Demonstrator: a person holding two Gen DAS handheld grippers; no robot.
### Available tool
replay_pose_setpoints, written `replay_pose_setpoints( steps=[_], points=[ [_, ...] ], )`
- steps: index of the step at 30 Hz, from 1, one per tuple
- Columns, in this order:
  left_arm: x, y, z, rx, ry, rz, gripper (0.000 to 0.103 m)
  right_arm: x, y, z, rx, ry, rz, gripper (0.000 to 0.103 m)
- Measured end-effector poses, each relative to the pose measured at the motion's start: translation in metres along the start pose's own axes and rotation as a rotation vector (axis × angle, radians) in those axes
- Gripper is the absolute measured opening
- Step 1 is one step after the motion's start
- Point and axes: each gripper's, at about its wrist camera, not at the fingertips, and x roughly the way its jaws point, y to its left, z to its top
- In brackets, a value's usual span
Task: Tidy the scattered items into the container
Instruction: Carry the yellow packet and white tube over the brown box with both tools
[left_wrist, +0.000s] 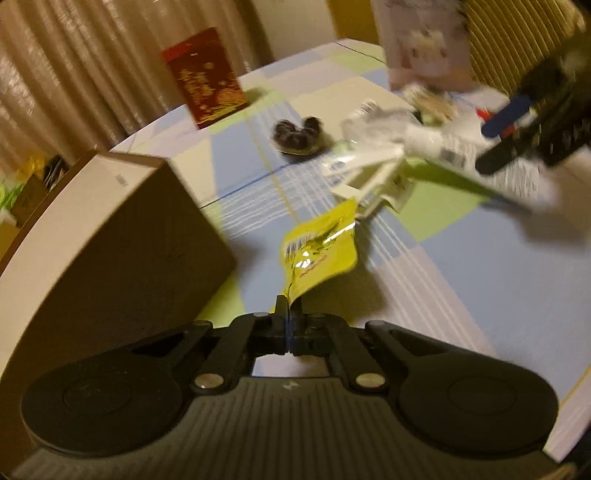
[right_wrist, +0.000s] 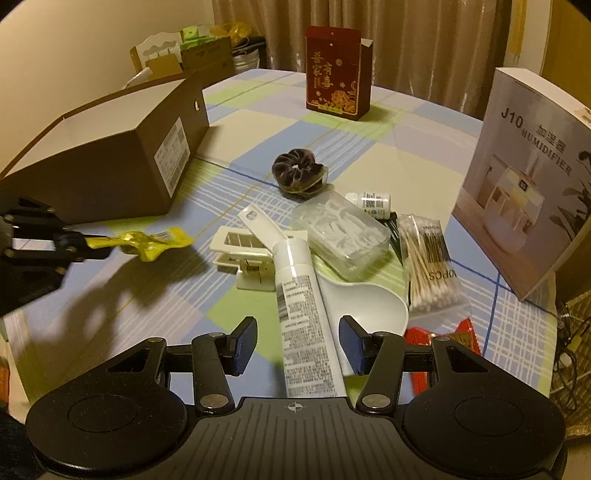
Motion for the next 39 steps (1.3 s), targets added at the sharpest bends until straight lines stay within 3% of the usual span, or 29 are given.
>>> replay_pose_setpoints(
  steps=[3,11,14,17,19,22,24,31,39],
  points=[
    [-0.016,0.018,-0.002,-0.124,0.018,-0.058,0.000,0.001,0.001,0.003,-0.007,-0.006,0.010,0.056],
    [-0.035,0.079,-0.043,-0.721,0.120,-0.320,0.000,0.003,0.002,0.001,-0.026,0.002,0.016,0.056],
    [-0.027,0.091,-0.063,-0.887,0.136,-0.358,0.000,0.003,0.003,0.000,-0.027,0.009,0.016,0.056],
    [-0.017,0.098,-0.075,-0.997,0.114,-0.388,0.008,0.004,0.003,0.000,-0.029,0.016,0.015,0.056],
    [-0.012,0.098,-0.077,-0.997,0.078,-0.384,0.009,0.005,0.004,0.000,-0.037,0.022,0.009,0.056],
    [-0.012,0.081,-0.061,-0.744,0.054,-0.270,0.008,0.004,0.006,0.000,-0.047,0.024,0.006,0.056],
    [-0.012,0.068,-0.053,-0.605,0.047,-0.235,0.000,0.005,0.007,0.000,-0.050,0.025,0.002,0.056],
    [-0.027,0.093,-0.052,-0.797,-0.016,-0.333,0.000,0.008,0.013,0.004,-0.072,0.014,-0.010,0.056],
    [-0.056,0.112,-0.050,-0.823,-0.050,-0.338,0.000,0.022,0.014,0.011,-0.100,0.007,-0.036,0.056]
  ],
)
